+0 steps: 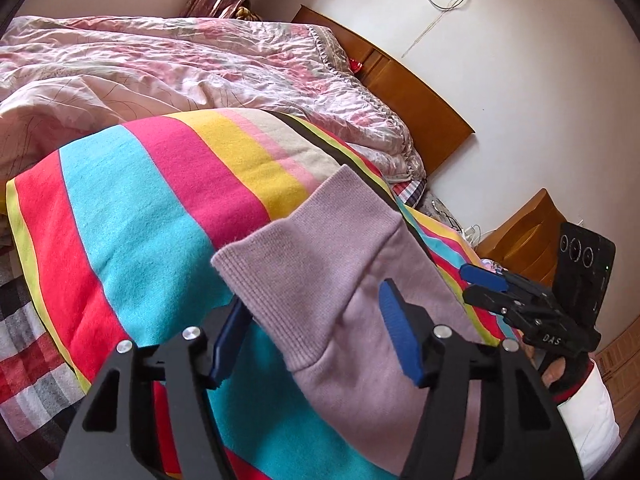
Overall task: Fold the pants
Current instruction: 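Lay the cuff onto the folded sweatpants with the left tool while the right tool holds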
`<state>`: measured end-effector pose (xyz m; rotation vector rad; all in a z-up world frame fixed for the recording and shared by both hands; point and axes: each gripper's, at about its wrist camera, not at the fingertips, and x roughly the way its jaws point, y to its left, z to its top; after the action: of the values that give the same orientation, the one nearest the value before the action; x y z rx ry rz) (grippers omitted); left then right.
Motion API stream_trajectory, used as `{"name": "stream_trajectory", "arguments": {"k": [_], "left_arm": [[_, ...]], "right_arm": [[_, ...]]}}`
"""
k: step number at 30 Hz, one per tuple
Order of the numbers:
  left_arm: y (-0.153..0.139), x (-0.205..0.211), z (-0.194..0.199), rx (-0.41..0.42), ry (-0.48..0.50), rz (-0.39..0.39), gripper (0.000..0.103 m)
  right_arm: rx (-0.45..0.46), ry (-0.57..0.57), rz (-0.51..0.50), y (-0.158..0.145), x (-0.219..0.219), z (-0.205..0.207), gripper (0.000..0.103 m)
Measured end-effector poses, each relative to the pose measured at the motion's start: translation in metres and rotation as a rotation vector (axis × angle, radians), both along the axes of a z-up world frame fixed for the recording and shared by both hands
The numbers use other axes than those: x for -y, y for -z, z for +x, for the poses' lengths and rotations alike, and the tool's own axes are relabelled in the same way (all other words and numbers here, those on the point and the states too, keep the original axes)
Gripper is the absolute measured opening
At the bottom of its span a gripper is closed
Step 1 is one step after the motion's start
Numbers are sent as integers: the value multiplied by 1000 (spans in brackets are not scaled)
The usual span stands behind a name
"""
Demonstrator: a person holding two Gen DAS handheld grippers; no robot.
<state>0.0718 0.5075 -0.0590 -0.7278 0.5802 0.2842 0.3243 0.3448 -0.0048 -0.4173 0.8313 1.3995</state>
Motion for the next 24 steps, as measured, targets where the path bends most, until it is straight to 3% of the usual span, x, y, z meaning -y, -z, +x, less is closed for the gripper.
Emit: {"name": "stream_trajectory", "arguments": {"k": [6, 8, 10, 13, 16, 19, 22, 24], "left_arm": [[-3, -4, 9, -11, 7, 17, 45], [-2, -4, 12, -19, 6, 20, 22], [-10, -1, 10, -1, -5, 49, 14], [-31, 6, 7, 51, -20, 106, 13], [-30, 1, 15, 32, -29, 125, 13], [-8, -5, 26, -49, -37, 97, 13], [-2, -4, 18, -55, -48, 89, 14], [-2, -7, 13, -62, -67, 84, 24]], "right_arm": [[42, -59, -36, 18, -20, -5, 32], [62, -62, -23, 17, -17, -7, 12], [107, -61, 9, 8, -10, -12, 8], [157, -48, 57, -16, -7, -12, 8], [195, -27, 32, -17, -15, -6, 8], [157, -15, -34, 9, -23, -1, 8], [82, 17, -18, 22, -20, 3, 10], [48, 51, -4, 20, -16, 11, 19]]}}
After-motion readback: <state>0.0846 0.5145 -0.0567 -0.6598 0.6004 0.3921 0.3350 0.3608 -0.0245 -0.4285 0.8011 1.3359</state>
